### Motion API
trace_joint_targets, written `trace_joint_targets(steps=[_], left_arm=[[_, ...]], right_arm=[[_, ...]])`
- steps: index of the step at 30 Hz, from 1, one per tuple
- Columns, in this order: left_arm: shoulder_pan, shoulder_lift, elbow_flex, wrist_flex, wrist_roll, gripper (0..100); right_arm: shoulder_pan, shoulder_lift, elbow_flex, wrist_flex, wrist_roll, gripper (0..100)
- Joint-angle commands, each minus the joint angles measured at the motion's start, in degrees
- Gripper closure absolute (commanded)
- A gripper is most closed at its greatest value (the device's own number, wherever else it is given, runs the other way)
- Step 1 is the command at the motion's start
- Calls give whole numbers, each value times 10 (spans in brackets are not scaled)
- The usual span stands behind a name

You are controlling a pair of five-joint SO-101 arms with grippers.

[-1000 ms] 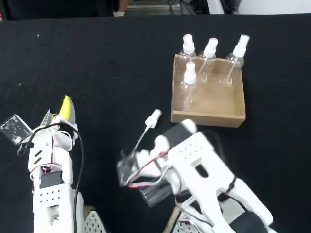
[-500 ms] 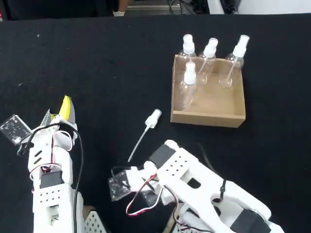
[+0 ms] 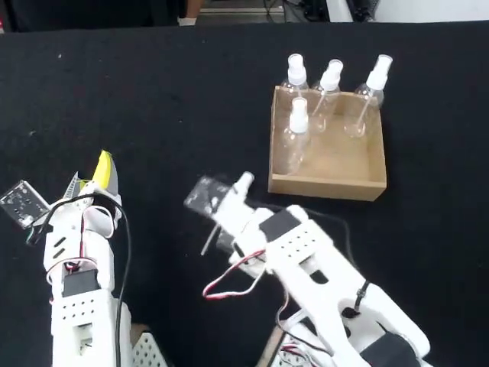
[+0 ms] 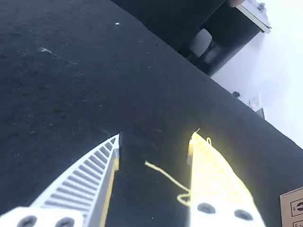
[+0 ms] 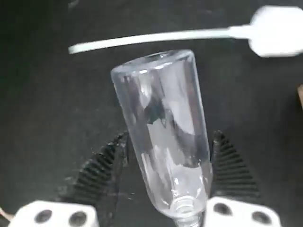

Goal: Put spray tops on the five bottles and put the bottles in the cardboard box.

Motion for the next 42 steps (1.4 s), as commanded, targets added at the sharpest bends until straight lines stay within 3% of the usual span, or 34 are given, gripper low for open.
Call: trace_joint_targets(steps=[1, 9, 11, 14, 19, 22, 25, 32, 38, 42], left_arm=[[-1, 2, -24, -14, 3, 770], [0, 3, -24, -14, 3, 770], [0, 3, -24, -14, 3, 770], [0, 3, -24, -14, 3, 770], [0, 2, -24, -13, 2, 770], [0, 2, -24, -13, 2, 770], [0, -1, -24, -14, 2, 770], [0, -2, -24, -14, 2, 770], [0, -2, -24, -13, 2, 770], [0, -2, -24, -14, -20, 770]], right_arm=[[17, 6, -35, -13, -110, 773], [18, 6, -71, -18, -348, 771], [16, 6, -82, -13, -366, 759], [12, 2, -92, 2, -355, 665], [14, 2, -140, 127, -215, 545], [40, 2, -160, 217, -89, 578], [91, 6, -153, 234, 23, 646], [208, 1, -145, 242, 143, 837], [235, 2, -84, 216, 272, 845], [236, 3, -46, 177, 280, 846]])
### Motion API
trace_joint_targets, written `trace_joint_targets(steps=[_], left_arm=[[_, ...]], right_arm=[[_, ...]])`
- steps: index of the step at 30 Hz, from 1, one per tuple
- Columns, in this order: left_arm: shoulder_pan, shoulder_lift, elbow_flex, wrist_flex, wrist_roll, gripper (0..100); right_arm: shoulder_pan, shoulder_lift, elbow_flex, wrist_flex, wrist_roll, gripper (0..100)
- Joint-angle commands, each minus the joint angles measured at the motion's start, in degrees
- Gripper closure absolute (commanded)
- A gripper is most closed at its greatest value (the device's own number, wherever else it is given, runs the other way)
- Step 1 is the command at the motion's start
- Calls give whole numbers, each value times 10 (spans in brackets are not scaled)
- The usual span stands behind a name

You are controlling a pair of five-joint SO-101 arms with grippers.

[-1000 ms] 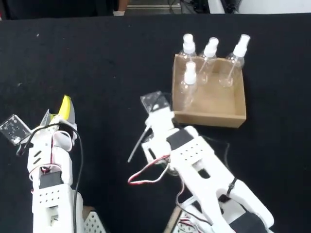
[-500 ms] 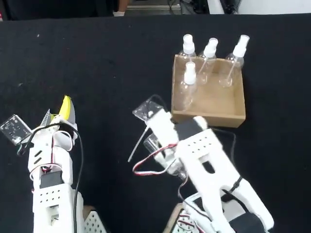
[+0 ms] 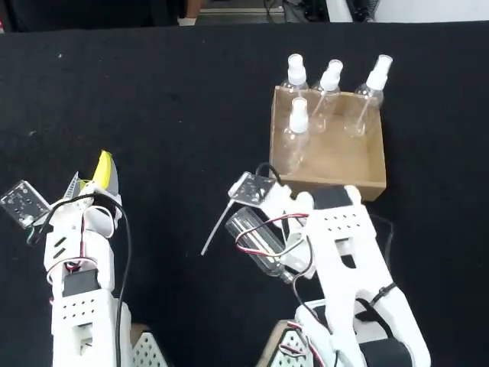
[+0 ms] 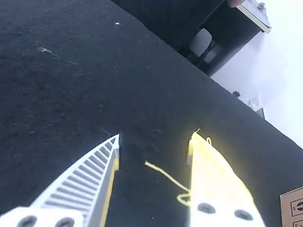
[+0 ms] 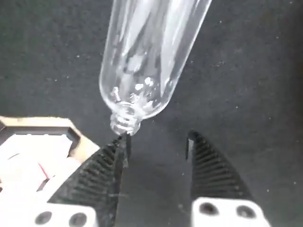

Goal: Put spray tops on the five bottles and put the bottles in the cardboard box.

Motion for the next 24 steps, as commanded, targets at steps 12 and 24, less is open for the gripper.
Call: trace_joint_targets(steps=[12, 24], left_arm=[[17, -3, -23, -13, -31, 770], [16, -3, -23, -14, -31, 770]], right_arm=[[-109, 0, 50, -113, -86, 842], [-263, 0, -13, -178, -222, 842]])
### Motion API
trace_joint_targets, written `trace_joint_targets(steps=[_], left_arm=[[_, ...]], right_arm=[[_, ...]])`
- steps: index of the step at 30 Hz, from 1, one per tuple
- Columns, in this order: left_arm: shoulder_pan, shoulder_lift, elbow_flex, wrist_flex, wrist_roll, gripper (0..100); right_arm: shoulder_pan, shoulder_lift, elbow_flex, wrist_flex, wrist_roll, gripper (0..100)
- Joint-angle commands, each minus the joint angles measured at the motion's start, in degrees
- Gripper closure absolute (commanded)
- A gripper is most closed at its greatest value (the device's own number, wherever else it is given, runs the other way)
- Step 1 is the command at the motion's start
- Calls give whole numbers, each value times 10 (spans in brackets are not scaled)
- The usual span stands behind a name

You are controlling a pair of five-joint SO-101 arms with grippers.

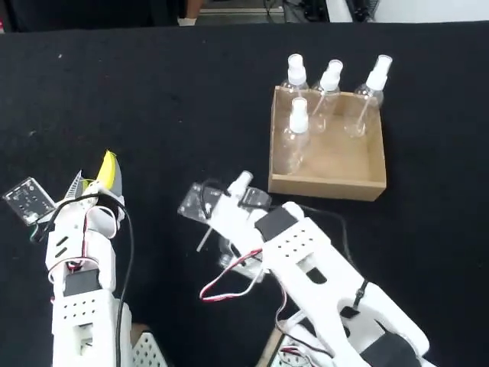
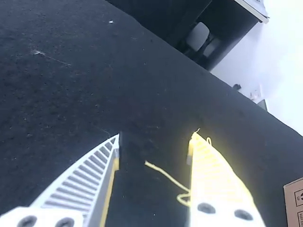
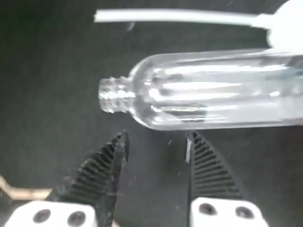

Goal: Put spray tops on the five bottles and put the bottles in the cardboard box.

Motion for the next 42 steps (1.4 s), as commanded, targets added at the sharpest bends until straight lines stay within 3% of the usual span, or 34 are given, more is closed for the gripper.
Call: trace_joint_targets(steps=[1, 5, 10, 16, 20, 26, 34, 42], left_arm=[[6, -3, -23, -14, -4, 770], [6, -3, -23, -14, -4, 770], [6, -3, -23, -14, -4, 770], [6, -3, -23, -14, -4, 770], [6, -3, -23, -14, -4, 770], [6, -3, -24, -14, -4, 770], [6, -3, -25, -14, -4, 770], [7, -3, -25, -14, -4, 770]], right_arm=[[-11, 0, -40, -19, -4, 842], [-13, 0, -77, 58, 25, 842], [-11, 0, -109, 178, 217, 827], [-10, 0, -91, 204, 398, 606], [-4, 0, -97, 193, 494, 567], [44, 1, -87, 118, 532, 567], [49, 1, 35, -4, 535, 567], [49, 5, 61, -60, 484, 609]])
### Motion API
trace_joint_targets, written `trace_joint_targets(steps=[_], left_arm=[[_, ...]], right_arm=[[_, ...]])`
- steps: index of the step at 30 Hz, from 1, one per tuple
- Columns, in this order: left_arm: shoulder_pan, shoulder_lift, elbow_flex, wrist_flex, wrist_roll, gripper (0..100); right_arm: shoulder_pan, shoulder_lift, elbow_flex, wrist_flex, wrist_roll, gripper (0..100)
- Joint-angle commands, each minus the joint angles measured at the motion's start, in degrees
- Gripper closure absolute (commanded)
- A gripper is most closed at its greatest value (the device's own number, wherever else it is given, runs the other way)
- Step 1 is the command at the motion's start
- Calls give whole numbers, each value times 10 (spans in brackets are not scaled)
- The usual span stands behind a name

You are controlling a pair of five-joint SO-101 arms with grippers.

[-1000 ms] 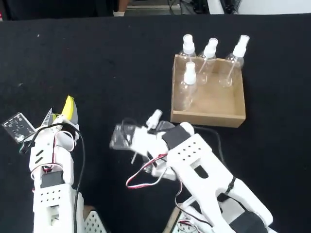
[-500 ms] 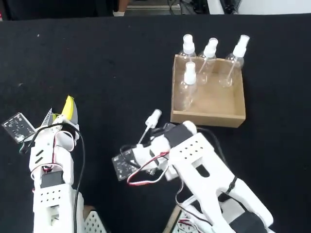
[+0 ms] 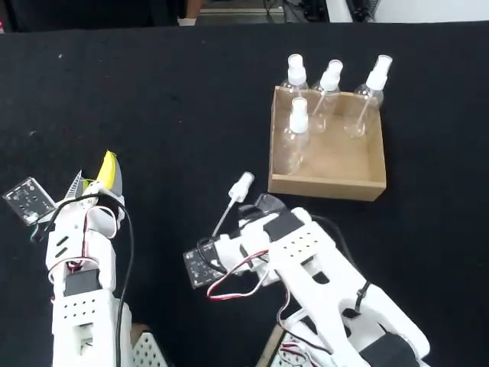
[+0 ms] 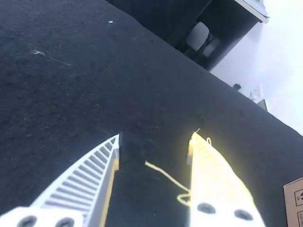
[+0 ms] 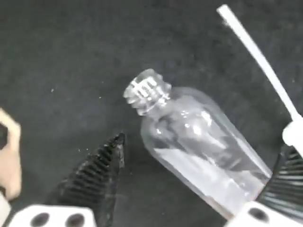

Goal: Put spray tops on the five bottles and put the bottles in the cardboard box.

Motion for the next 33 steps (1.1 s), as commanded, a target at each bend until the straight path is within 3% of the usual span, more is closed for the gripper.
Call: trace_joint_targets(steps=[1, 5, 7, 11, 15, 18, 20, 25, 29, 33], left_arm=[[7, -3, -25, -14, -4, 770], [7, -3, -25, -14, -4, 770], [7, -3, -24, -14, -4, 770], [7, -3, -24, -14, -4, 770], [7, -3, -24, -14, -4, 770], [7, -3, -24, -14, -4, 770], [7, -2, -23, -14, -4, 770], [7, 1, -23, -14, -4, 770], [7, 2, -23, -14, -4, 770], [7, 2, -23, -14, -4, 770]], right_arm=[[11, 5, 3, -21, -44, 657], [11, 5, 5, -45, -122, 917], [10, 1, 5, -50, -156, 992], [-3, 0, -6, -53, -251, 969], [7, 5, -44, -55, -479, 985], [74, 6, -70, -47, -644, 964], [121, 7, -84, -26, -707, 905], [151, 6, -86, 35, -652, 705], [151, 1, -92, 73, -608, 694], [154, 6, -88, 73, -503, 698]])
